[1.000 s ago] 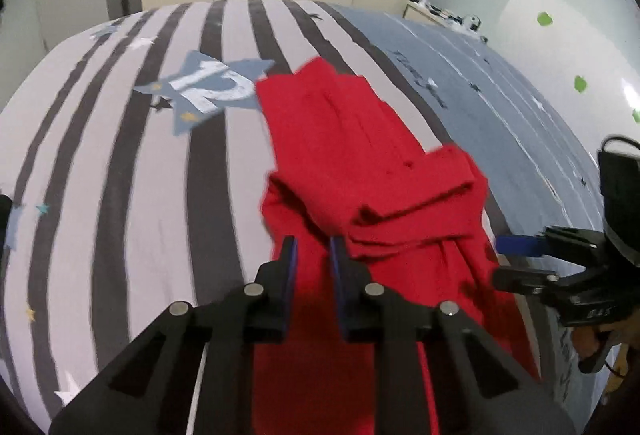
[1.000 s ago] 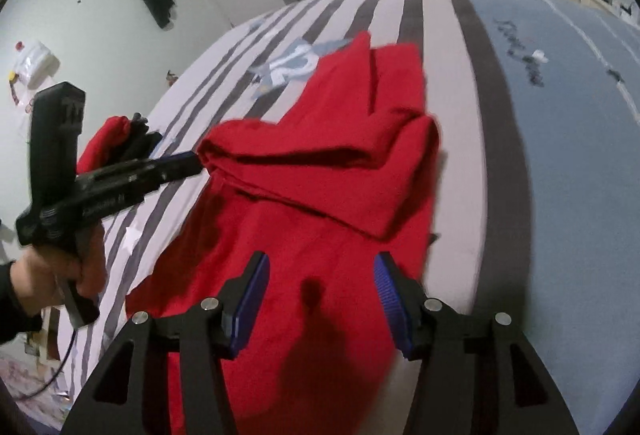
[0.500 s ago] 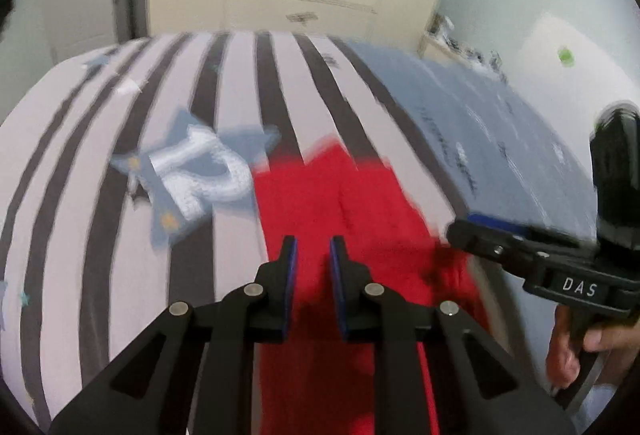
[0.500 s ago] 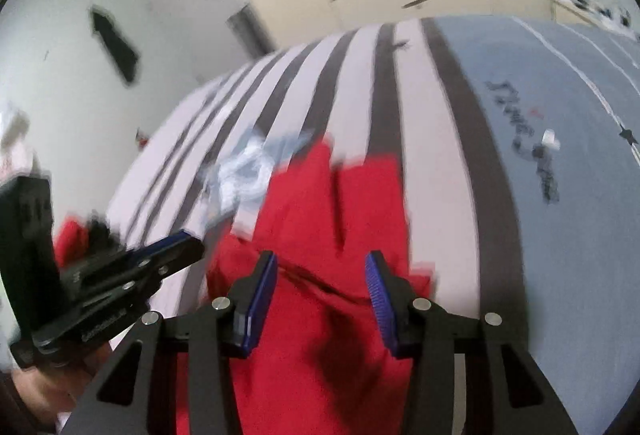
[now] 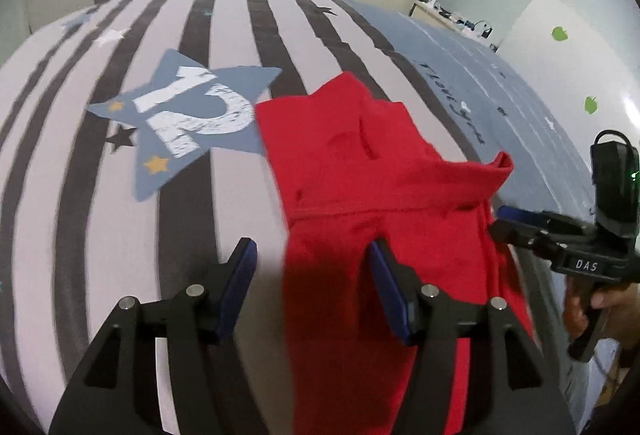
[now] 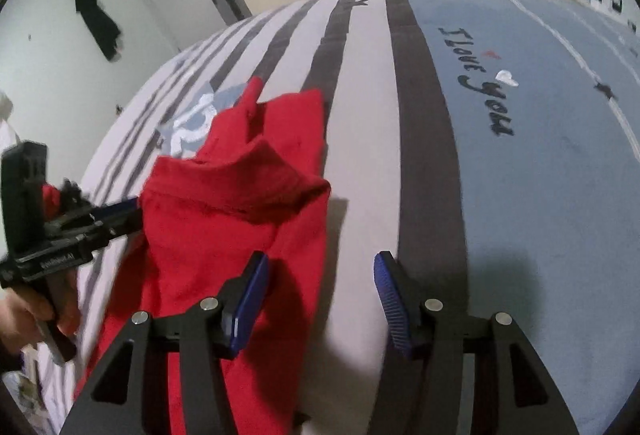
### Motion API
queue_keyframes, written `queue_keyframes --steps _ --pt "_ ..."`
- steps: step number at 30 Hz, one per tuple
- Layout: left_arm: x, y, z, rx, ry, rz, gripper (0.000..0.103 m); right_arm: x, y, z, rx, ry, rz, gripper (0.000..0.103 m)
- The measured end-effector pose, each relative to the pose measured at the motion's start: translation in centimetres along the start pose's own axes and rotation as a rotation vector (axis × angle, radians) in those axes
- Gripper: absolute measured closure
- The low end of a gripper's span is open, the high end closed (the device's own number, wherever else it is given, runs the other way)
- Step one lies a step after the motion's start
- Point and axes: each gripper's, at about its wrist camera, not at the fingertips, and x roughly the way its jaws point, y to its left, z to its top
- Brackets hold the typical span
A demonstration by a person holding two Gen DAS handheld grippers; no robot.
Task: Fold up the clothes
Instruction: 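Grasp the folded edge with the right tool while the left tool grasps it too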
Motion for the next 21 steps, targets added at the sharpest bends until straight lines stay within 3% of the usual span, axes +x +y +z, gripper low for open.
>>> queue_keyframes --steps 3,7,8,9,10,13,14,17,21 --pt "1.4 0.0 0.2 -0.022 0.026 -0.024 0.045 0.5 -0.1 1.0 0.043 -0.019 0.048 0.052" --pt "2.5 0.2 0.2 -0.029 0.04 -0.046 0.046 2.5 0.1 1.9 0.044 0.029 0.077 0.052" --pt "2.5 0.1 0.2 -0.02 0.035 -0.055 0.05 2.7 0.1 2.0 0.043 0.028 0.083 0.051" --pt "2.6 -0.3 0.0 -0.001 0.036 -0.055 0.064 2.8 0.2 2.0 0.041 0.028 0.089 0.051" --pt "2.6 -0.6 -0.1 0.021 0.038 -0.054 0.066 3.0 0.2 2.0 0.04 0.027 0.095 0.051" --pt "2.4 -1.2 -0.4 0.053 0.031 -0.043 0.078 3.3 0.4 2.1 0.037 0.036 0.114 0.078" --pt "2.2 -1.2 -0.5 0.049 0.022 -0.037 0.081 3.4 0.6 2.1 0.028 0.039 0.11 0.082" --pt "0.6 -1.9 -0.9 0.065 -0.026 -0.027 0.092 1.9 1.1 1.9 0.019 0.0 0.098 0.087" --pt "-1.4 -2.8 -1.0 0.074 -0.084 -0.011 0.094 -0.6 2.4 1.9 -0.006 -0.067 0.094 0.089"
